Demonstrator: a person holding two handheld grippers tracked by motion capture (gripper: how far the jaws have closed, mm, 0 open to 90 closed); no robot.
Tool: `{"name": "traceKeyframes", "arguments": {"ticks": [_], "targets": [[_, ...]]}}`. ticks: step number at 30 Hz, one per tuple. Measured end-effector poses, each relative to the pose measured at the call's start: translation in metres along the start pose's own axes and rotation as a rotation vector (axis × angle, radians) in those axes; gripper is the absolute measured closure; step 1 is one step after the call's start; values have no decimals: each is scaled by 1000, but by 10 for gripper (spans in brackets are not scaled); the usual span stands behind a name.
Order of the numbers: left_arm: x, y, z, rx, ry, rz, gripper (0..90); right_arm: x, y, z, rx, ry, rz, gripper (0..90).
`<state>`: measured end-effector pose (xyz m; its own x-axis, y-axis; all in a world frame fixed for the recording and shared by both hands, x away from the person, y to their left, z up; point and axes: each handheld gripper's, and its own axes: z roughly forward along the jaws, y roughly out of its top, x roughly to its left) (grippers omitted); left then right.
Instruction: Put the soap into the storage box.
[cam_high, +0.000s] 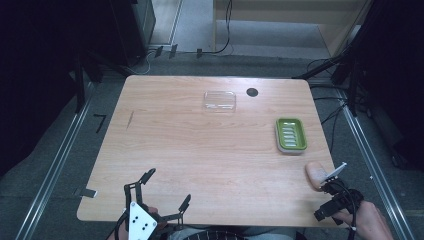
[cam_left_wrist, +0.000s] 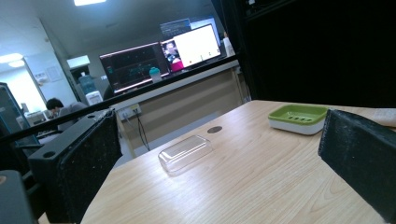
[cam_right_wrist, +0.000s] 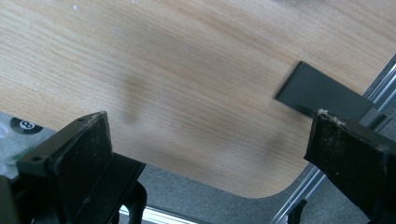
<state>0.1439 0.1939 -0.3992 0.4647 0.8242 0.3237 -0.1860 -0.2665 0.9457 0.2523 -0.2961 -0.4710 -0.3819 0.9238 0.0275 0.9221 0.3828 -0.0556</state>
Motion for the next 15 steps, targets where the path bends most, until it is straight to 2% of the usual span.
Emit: {"name": "traceKeyframes", "arguments": {"ticks": [8, 10, 13, 14, 15], "targets": [[0, 0, -1, -2, 5, -4, 0, 2, 1, -3, 1, -5, 8, 6], [0, 0, 1, -2, 5, -7, 0, 1, 2, -4, -10, -6, -9, 6], [-2, 0, 2, 1, -18, 15, 0, 2, 3, -6, -12, -13, -9, 6], [-2, 0, 2, 1, -18, 15, 0, 2, 3, -6, -12, -15, -12, 6], [0, 0, 1, 0, -1, 0, 0, 2, 3, -7, -17, -16, -11, 6]]}}
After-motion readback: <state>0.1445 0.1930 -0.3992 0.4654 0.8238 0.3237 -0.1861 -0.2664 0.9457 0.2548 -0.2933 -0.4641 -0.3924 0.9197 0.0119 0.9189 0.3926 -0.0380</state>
